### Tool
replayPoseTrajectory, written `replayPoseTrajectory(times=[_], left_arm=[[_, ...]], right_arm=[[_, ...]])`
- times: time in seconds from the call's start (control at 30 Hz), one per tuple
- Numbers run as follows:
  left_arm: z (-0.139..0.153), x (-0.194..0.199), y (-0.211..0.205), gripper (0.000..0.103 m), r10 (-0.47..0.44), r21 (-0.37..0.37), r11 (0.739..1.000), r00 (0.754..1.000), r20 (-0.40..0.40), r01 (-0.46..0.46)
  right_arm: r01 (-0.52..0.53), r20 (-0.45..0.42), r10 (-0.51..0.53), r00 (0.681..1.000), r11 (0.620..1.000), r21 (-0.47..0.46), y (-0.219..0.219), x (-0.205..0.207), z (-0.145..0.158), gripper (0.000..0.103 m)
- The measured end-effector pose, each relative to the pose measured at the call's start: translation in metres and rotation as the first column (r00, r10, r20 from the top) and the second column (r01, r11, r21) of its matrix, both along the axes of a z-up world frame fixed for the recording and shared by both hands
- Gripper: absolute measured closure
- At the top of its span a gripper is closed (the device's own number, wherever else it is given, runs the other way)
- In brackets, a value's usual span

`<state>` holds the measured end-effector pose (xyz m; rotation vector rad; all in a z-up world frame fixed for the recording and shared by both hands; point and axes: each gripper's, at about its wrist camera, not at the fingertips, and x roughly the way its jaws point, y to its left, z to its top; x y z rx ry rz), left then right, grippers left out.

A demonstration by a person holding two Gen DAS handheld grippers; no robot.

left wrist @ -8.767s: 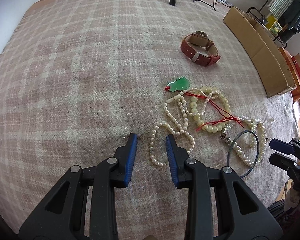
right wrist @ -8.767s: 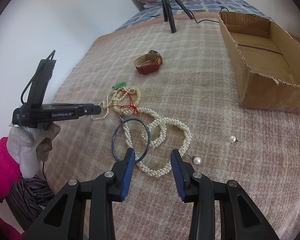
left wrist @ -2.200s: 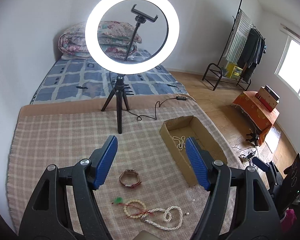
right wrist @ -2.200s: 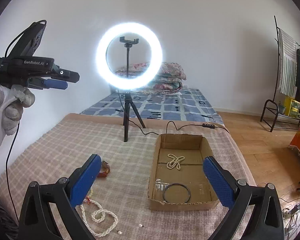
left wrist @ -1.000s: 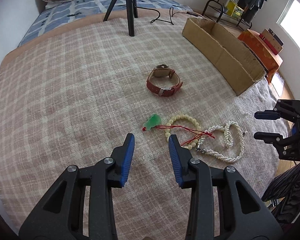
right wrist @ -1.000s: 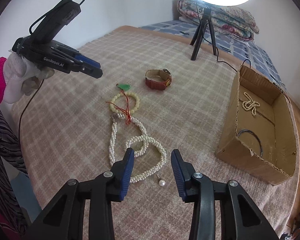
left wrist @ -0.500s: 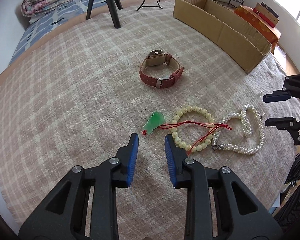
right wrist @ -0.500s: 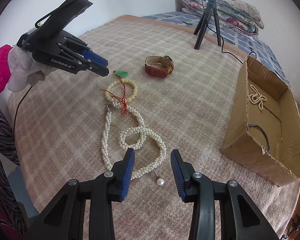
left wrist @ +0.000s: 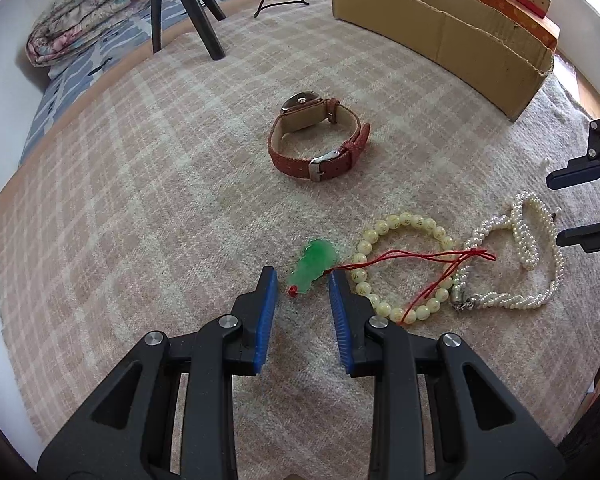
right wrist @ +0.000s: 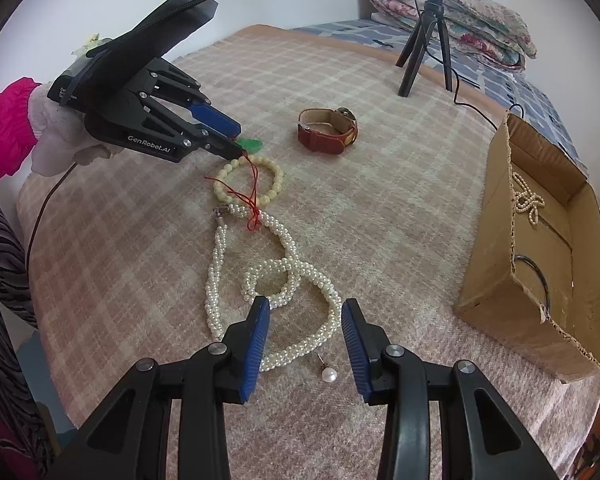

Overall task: Organize jewelry
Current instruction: 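Close left tool on the green jade pendant while right tool grips the twisted pearl necklace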

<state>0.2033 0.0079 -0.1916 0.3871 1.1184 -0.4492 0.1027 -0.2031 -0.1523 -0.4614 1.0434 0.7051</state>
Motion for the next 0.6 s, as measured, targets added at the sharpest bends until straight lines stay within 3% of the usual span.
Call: replayPoseTrajectory(times=[0.37, 0.53, 0.6], left_arm=[[-0.005, 0.008, -0.004, 0.076, 0.003, -0.001, 1.000, 1.000, -0.005, -0.003], [-0.006, 0.011, 0.000, 0.082, 0.010, -0.029, 1.000, 1.000, -0.020, -0.011], [-0.006, 0.012, -0.001, 0.090, 0.011, -0.028, 1.000, 1.000, -0.018, -0.011]], right_arm=[[0.000, -0.012, 0.000, 1.000, 1.000, -0.010, 0.004, 0.008, -0.008, 0.064], [0.009, -0.030, -0.010, 0.999, 1.000, -0.018, 0.004, 0.015, -0.016, 0.067], [0.014, -0.040, -0.015, 0.999, 0.999, -0.028, 0.003, 0.017, -0.021, 0.067]])
